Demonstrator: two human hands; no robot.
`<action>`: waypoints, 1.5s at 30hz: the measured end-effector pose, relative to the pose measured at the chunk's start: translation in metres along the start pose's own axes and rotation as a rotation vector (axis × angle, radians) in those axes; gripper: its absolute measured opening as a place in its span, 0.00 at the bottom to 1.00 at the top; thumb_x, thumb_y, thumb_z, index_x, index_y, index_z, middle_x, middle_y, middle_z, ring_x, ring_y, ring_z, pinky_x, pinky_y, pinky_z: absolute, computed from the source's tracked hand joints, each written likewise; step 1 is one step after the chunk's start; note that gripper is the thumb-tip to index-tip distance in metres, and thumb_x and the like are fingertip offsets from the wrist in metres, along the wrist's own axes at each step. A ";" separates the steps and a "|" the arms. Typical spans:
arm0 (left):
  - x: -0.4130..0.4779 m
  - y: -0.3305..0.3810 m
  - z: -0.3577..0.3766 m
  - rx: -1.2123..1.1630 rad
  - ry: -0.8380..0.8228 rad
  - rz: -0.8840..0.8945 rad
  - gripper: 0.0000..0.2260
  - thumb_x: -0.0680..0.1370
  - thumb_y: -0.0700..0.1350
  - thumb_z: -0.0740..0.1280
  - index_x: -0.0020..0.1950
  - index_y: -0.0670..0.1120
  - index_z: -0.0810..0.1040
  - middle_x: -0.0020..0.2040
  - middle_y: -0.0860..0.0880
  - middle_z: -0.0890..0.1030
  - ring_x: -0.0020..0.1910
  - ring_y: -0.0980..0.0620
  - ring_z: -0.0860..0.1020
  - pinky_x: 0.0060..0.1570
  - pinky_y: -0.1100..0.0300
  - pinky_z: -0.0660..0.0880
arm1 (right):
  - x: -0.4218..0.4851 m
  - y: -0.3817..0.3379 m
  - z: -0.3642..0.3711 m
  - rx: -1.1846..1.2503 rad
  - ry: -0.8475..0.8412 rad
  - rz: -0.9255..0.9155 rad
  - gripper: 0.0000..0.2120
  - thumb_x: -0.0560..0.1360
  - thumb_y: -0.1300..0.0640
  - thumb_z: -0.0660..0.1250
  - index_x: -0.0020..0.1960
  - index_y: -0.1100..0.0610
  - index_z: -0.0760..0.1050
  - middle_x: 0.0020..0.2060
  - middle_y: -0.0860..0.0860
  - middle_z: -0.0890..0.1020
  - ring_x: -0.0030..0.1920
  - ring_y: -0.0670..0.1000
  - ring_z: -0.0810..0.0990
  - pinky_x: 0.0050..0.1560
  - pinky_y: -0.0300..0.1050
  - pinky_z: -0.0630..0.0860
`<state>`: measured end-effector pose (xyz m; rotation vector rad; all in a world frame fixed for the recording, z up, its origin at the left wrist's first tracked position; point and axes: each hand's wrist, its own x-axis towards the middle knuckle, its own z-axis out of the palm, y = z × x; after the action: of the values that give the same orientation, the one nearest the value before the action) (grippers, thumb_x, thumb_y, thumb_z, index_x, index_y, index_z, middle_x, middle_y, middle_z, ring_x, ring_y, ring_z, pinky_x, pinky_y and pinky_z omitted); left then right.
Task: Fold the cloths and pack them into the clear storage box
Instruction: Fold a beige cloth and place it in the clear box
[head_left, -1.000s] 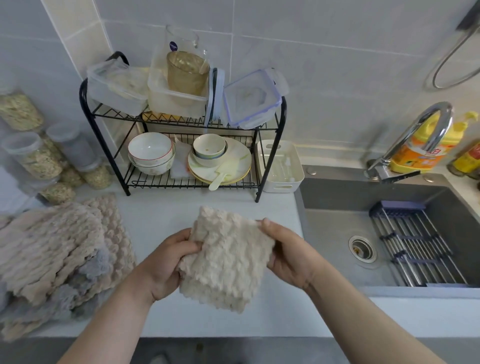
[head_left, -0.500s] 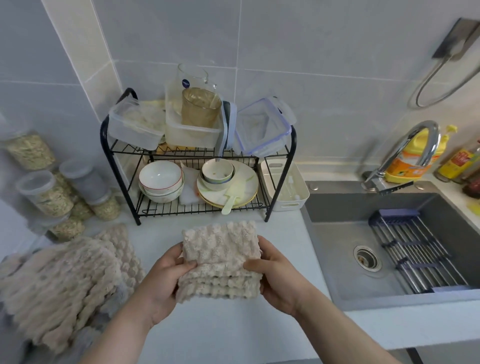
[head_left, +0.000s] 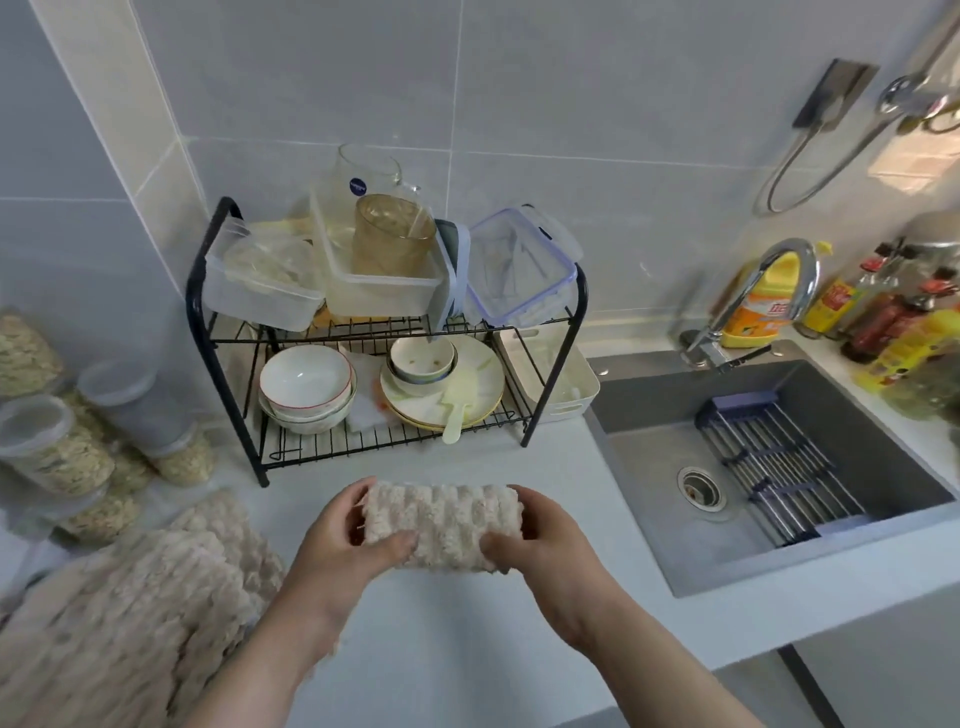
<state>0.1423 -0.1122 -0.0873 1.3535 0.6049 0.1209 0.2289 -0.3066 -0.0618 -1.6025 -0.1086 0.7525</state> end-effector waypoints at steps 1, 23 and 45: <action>0.002 0.002 0.003 0.012 -0.037 0.024 0.26 0.64 0.38 0.78 0.59 0.52 0.77 0.53 0.50 0.84 0.55 0.51 0.81 0.47 0.63 0.78 | -0.003 -0.002 -0.003 -0.019 0.015 -0.020 0.18 0.64 0.61 0.69 0.54 0.53 0.79 0.45 0.54 0.83 0.42 0.50 0.79 0.43 0.43 0.75; -0.054 0.029 0.363 0.107 -0.762 0.156 0.24 0.70 0.36 0.74 0.62 0.52 0.75 0.54 0.50 0.84 0.46 0.50 0.84 0.39 0.56 0.79 | -0.210 0.019 -0.275 0.408 0.716 -0.378 0.20 0.67 0.66 0.67 0.54 0.48 0.81 0.53 0.55 0.84 0.54 0.57 0.83 0.53 0.50 0.80; -0.170 -0.027 0.794 0.225 -1.423 0.179 0.24 0.73 0.28 0.68 0.59 0.55 0.74 0.45 0.58 0.85 0.42 0.58 0.83 0.38 0.64 0.79 | -0.394 0.081 -0.572 0.614 1.515 -0.389 0.16 0.74 0.74 0.64 0.55 0.58 0.78 0.44 0.54 0.85 0.42 0.51 0.83 0.43 0.42 0.81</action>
<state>0.3676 -0.8862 0.0161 1.3453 -0.7182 -0.7410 0.1913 -1.0006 0.0129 -1.1309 0.8047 -0.7725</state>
